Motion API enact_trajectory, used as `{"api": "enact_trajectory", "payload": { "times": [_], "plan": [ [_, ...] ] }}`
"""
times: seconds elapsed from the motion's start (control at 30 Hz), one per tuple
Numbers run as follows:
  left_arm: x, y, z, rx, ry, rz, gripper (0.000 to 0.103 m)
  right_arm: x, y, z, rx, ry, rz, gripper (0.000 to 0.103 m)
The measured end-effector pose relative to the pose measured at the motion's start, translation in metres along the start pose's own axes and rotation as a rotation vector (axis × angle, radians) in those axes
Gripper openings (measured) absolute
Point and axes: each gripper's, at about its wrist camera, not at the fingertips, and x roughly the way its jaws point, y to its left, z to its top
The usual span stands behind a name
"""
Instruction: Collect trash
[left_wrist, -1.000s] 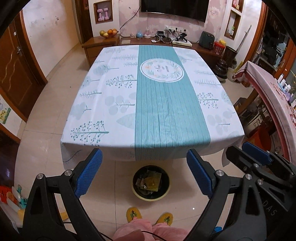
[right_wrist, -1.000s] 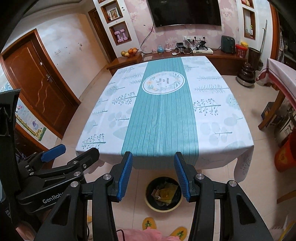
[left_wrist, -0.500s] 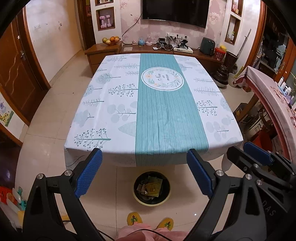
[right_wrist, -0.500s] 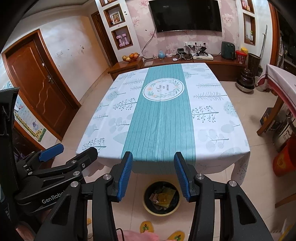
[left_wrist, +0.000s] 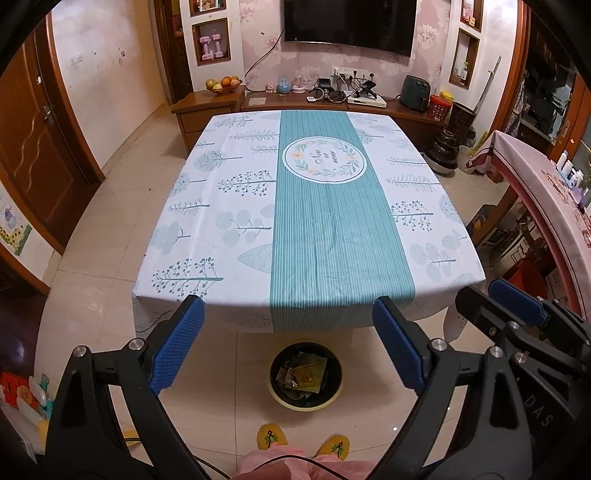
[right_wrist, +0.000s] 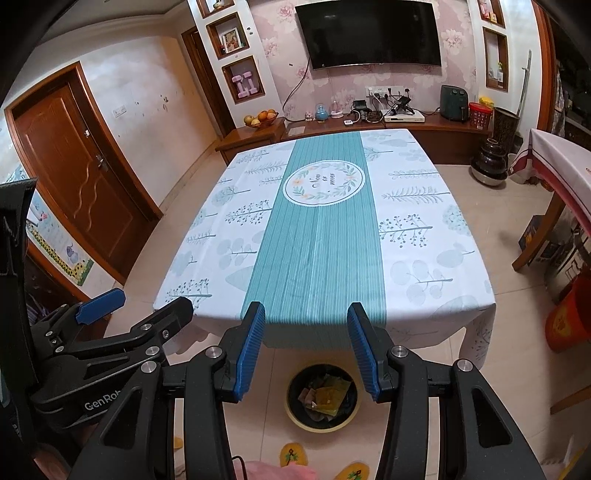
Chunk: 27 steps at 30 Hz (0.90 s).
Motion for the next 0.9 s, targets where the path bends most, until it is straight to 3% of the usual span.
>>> {"api": "enact_trajectory", "payload": {
  "times": [0.9],
  "plan": [
    [-0.0017, 0.0018, 0.0030, 0.018, 0.004, 0.009, 0.091, 0.0010, -0.0044, 0.0013, 0.007, 0.003, 0.003, 0.047]
  ]
}}
